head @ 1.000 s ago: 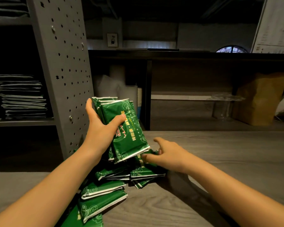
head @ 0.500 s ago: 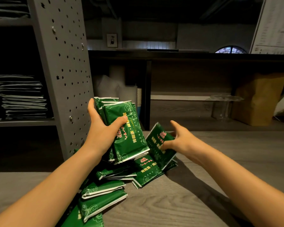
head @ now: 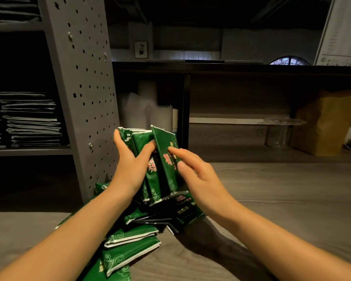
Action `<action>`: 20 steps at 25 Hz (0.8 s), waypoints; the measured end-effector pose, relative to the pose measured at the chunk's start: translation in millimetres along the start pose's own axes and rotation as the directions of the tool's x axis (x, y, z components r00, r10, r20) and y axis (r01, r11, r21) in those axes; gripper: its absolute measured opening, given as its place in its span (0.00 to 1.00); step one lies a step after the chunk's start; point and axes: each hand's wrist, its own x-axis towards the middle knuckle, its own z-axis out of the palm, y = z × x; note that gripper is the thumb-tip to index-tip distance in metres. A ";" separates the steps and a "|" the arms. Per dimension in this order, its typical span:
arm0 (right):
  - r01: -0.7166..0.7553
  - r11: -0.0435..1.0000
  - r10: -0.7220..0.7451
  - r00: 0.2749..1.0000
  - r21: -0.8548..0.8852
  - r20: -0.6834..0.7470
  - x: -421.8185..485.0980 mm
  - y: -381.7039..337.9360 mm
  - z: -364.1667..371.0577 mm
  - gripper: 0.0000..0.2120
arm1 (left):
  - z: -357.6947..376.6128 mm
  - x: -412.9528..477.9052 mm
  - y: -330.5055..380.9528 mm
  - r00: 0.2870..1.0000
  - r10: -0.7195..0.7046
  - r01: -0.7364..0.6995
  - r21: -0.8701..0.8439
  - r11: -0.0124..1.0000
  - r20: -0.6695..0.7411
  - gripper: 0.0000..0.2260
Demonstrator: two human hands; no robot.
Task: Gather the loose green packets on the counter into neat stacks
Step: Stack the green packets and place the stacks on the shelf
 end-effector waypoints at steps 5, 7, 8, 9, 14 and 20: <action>0.009 0.999 -0.011 0.999 -0.053 -0.041 -3.2 8.4 -0.5 0.31 | 6.3 -3.8 -3.0 0.997 0.010 -0.009 -0.019 1.000 0.072 0.46; 0.008 0.999 -0.010 0.999 0.044 0.039 -4.8 8.9 -1.9 0.39 | 7.3 -6.9 -1.5 0.993 0.051 -0.049 -0.014 0.999 0.105 0.53; -0.004 0.996 -0.003 0.996 0.086 0.084 -6.0 9.1 -2.5 0.41 | 6.9 -7.7 -1.6 0.990 0.069 -0.071 0.009 0.997 0.121 0.56; -0.018 0.994 0.005 0.993 0.109 0.117 -6.7 9.1 -2.5 0.43 | 6.3 -7.7 -2.3 0.988 0.080 -0.085 0.034 0.996 0.135 0.58; -0.103 0.992 0.087 0.976 0.068 0.200 8.8 9.0 -25.8 0.31 | 3.8 -5.3 -2.9 0.986 0.068 -0.077 0.059 0.995 0.150 0.48; -0.179 0.532 0.571 0.797 -0.827 0.195 14.0 16.5 -58.7 0.31 | 2.9 -7.0 -0.4 0.982 0.052 -0.072 0.108 0.992 0.179 0.46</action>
